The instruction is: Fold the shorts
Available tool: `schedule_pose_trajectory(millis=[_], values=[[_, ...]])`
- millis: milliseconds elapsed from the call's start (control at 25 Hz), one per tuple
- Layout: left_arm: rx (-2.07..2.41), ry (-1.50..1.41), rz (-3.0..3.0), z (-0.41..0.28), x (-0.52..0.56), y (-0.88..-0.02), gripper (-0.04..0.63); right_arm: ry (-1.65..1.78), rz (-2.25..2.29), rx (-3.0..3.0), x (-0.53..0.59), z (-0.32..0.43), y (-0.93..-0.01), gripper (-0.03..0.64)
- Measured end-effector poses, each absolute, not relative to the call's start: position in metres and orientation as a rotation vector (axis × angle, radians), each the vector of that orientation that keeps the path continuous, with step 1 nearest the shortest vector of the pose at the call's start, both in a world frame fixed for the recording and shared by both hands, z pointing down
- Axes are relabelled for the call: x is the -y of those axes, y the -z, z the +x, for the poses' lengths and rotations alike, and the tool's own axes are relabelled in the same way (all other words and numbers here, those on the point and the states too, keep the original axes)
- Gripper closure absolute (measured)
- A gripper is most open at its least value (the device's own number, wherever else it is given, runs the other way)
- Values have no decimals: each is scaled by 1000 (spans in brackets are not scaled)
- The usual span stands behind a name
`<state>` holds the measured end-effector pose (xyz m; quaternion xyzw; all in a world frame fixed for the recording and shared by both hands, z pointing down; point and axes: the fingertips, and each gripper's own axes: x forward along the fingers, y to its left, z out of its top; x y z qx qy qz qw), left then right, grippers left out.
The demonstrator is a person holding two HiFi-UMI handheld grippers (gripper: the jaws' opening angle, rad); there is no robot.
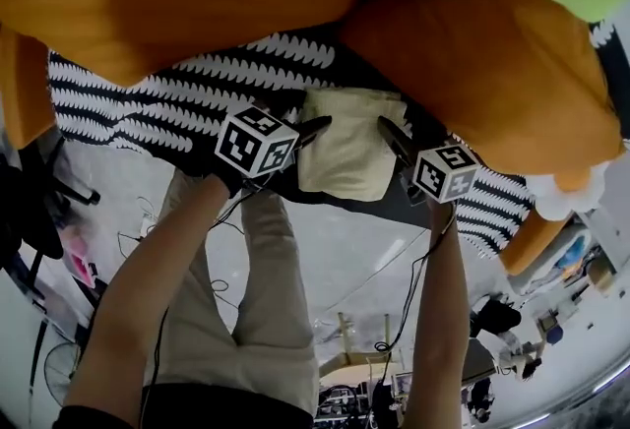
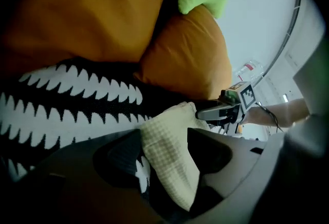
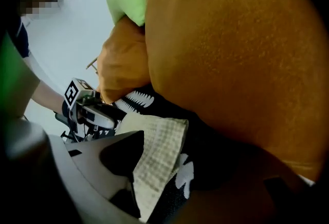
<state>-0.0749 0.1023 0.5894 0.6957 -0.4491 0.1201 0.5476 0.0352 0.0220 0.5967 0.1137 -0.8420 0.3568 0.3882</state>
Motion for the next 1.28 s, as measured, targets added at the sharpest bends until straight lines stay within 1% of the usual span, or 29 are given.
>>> schedule_pose_trajectory(millis=[80, 120, 160, 200, 280, 320, 360, 440, 480, 680, 880, 1040, 1160, 1280], values=[[1066, -272, 1609, -71, -98, -598, 303, -910, 293, 2131, -22, 31, -602, 322], [1082, -272, 1602, -71, -93, -601, 315, -905, 305, 2127, -21, 29, -604, 322], [1107, -286, 1604, -72, -89, -604, 344, -900, 321, 2128, -19, 28, -606, 328], [1131, -303, 1605, -73, -85, -609, 368, -898, 337, 2133, -17, 28, -606, 350], [1146, -310, 1592, -71, -83, -617, 388, -909, 329, 2151, -20, 29, -603, 414], [1136, -302, 1585, -69, -84, -619, 406, -911, 307, 2157, -25, 29, -602, 490], [1119, -293, 1584, -68, -86, -619, 440, -907, 288, 2157, -30, 28, -601, 513], [1078, -275, 1592, -66, -89, -614, 512, -902, 273, 2143, -39, 25, -600, 534], [1060, -263, 1599, -64, -91, -609, 524, -910, 275, 2136, -41, 26, -597, 540], [976, -249, 1708, -53, -105, -571, 531, -1007, 264, 2146, -60, 37, -566, 563], [868, -299, 1848, -38, -137, -525, 531, -1020, 229, 2154, -103, 55, -519, 565], [806, -315, 1918, -25, -150, -498, 531, -1012, 298, 2183, -122, 70, -488, 566], [810, -318, 1914, -22, -149, -494, 529, -993, 346, 2195, -120, 74, -484, 566], [881, -294, 1818, -33, -143, -515, 525, -933, 386, 2182, -101, 64, -511, 566]])
